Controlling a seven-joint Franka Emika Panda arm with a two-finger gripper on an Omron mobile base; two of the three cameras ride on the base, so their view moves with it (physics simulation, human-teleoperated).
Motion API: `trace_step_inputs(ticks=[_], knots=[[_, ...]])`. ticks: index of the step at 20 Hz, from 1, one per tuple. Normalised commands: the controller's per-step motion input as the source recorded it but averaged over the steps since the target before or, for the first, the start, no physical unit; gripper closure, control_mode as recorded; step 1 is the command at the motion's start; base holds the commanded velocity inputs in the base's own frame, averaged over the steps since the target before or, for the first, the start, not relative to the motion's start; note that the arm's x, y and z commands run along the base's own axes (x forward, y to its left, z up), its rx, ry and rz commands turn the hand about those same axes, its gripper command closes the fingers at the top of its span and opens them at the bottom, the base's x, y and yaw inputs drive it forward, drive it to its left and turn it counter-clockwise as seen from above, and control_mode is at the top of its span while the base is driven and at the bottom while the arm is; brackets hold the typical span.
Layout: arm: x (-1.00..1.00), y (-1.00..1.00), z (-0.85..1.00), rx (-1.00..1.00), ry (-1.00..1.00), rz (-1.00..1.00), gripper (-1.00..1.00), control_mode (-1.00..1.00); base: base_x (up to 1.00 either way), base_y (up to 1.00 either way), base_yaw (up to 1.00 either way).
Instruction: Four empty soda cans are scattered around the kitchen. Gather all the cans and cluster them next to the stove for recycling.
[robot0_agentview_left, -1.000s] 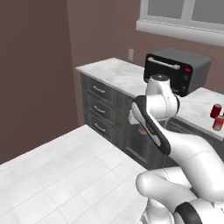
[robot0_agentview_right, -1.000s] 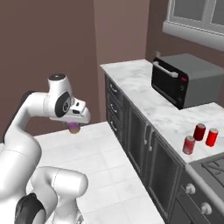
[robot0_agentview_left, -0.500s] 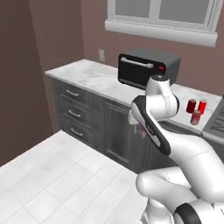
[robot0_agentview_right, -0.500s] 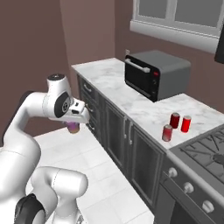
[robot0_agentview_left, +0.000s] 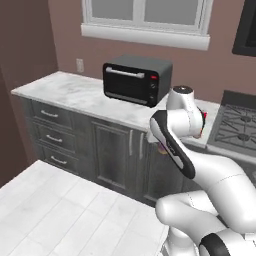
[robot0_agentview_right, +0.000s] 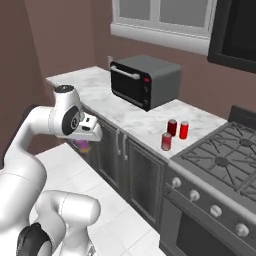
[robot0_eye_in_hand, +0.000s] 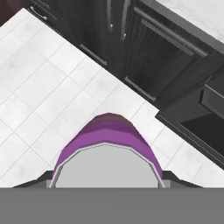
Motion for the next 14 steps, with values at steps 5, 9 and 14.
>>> trace_step_inputs(ticks=[5, 9, 14], knots=[[0.00, 0.00, 0.00, 0.00, 0.00, 0.00, 1.00, 1.00, 0.34, 0.00, -0.32], [0.00, 0.00, 0.00, 0.00, 0.00, 0.00, 1.00, 1.00, 0.42, 0.08, -0.30], [0.00, 0.00, 0.00, 0.00, 0.00, 0.00, 1.00, 1.00, 0.48, 0.20, -0.28]])
